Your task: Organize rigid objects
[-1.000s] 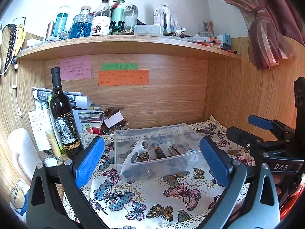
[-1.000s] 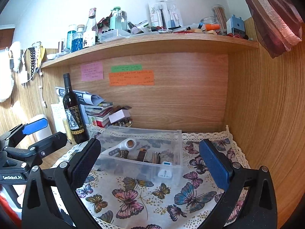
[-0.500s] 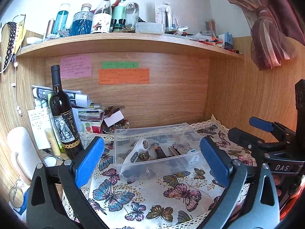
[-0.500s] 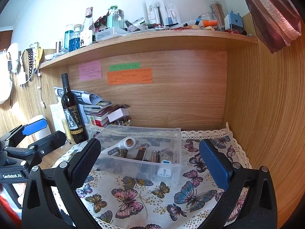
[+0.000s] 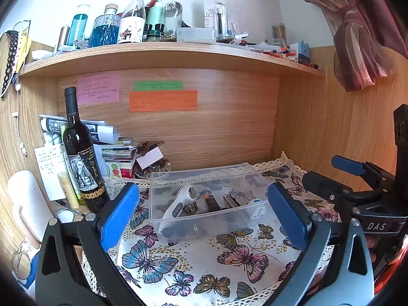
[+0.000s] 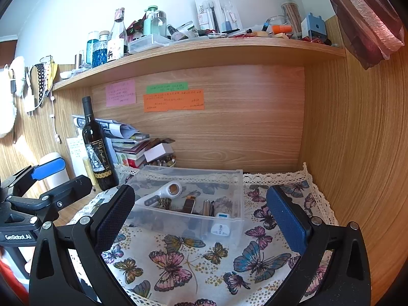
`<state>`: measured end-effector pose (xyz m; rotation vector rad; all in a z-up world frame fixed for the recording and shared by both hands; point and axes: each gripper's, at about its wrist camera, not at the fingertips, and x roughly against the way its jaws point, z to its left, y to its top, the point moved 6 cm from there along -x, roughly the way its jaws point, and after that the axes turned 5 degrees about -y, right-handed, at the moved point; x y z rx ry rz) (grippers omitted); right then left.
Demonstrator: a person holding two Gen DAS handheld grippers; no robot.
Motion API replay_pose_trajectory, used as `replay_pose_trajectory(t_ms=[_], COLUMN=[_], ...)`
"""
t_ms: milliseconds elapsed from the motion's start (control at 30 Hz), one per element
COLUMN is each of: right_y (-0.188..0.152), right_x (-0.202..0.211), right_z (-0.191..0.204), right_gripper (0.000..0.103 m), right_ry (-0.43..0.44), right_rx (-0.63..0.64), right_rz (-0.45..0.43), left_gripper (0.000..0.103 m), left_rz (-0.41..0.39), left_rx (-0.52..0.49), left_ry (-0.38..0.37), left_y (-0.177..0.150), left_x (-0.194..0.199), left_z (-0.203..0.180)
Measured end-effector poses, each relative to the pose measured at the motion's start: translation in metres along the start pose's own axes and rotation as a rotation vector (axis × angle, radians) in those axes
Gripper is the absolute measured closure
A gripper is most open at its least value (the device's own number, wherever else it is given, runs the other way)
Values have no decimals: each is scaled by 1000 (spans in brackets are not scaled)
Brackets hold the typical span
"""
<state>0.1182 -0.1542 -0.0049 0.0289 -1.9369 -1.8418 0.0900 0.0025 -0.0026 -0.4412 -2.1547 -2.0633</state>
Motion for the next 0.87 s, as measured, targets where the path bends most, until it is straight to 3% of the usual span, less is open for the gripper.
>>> replay_pose_trajectory(t_ms=[867], right_y=[-1], right_x=[-5], right_z=[0], right_gripper=[0], right_ry=[4], right_rx=[8], right_rz=[10], left_gripper=[1], left_rz=[29], left_rx=[15], left_ry=[-48], left_y=[-2], left_x=[-7], left_z=[-3])
